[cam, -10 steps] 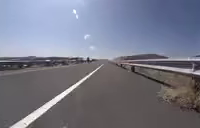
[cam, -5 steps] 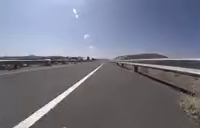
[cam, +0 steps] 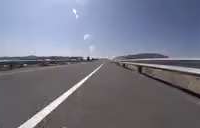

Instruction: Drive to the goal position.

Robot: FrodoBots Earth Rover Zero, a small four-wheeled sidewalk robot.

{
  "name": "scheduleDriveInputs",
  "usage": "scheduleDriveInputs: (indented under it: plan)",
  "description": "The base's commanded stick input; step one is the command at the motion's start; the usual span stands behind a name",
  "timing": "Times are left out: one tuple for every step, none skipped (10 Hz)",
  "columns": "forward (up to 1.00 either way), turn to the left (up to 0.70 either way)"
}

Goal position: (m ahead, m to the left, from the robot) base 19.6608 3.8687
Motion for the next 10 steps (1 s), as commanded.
scheduleDriveInputs:
  plan:
    - [1.00,0.00]
    - [1.00,0.00]
    - [1.00,0.00]
    - [1.00,0.00]
    - [1.00,0.00]
    - [1.00,0.00]
    - [1.00,0.00]
    - [1.00,0.00]
    - [1.00,0.00]
    - [1.00,0.00]
